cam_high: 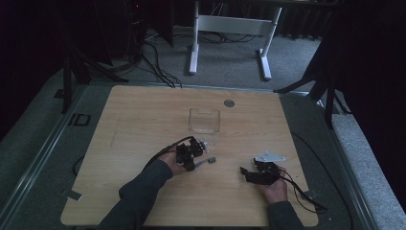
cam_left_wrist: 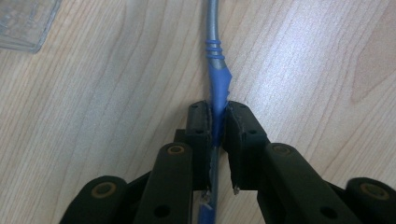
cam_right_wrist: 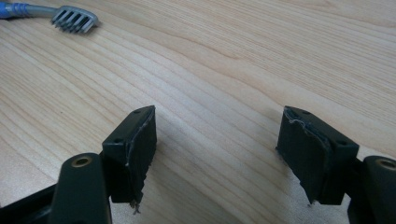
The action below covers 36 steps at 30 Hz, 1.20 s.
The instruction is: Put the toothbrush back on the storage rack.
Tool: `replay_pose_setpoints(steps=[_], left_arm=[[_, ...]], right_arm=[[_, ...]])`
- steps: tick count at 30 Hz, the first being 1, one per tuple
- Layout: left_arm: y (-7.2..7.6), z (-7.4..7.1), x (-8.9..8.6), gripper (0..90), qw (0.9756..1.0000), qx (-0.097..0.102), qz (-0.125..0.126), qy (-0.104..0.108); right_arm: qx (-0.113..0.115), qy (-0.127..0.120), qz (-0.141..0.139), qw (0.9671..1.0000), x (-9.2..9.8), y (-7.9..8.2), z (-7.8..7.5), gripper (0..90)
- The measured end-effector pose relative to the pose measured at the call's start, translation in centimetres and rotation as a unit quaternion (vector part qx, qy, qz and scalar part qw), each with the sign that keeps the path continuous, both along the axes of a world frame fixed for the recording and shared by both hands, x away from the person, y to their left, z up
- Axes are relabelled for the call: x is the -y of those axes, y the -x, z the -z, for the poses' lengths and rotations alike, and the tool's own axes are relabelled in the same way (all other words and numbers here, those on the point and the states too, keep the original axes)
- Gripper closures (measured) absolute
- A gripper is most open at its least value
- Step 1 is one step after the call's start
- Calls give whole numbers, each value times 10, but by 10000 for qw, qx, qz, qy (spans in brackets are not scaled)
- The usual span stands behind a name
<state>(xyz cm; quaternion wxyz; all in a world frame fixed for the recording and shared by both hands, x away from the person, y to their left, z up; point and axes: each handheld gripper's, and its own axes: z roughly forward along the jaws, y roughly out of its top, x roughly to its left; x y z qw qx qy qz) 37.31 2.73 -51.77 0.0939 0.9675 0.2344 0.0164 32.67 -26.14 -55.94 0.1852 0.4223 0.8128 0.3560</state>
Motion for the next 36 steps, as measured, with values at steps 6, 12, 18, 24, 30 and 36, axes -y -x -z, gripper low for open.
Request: replay_pose_setpoints(steps=[6, 12, 18, 24, 30, 36], left_arm=[[3, 0, 3, 813, 9999, 92, 39, -79], [3, -1, 3, 820, 9998, 109, 101, -132], [5, -1, 4, 821, 9996, 152, 140, -203], [3, -6, 0, 821, 9999, 149, 33, -64], [4, -11, -3, 821, 9998, 213, -46, 27], [3, -18, -8, 821, 9994, 302, -109, 147]], right_arm=[[0, 1, -1, 10000, 0, 0, 0, 279], [1, 1, 1, 10000, 0, 0, 0, 279], [-1, 0, 1, 10000, 0, 0, 0, 279], [0, 0, 1, 10000, 0, 0, 0, 279], [6, 4, -8, 10000, 0, 0, 0, 279], [6, 2, -5, 10000, 0, 0, 0, 279]])
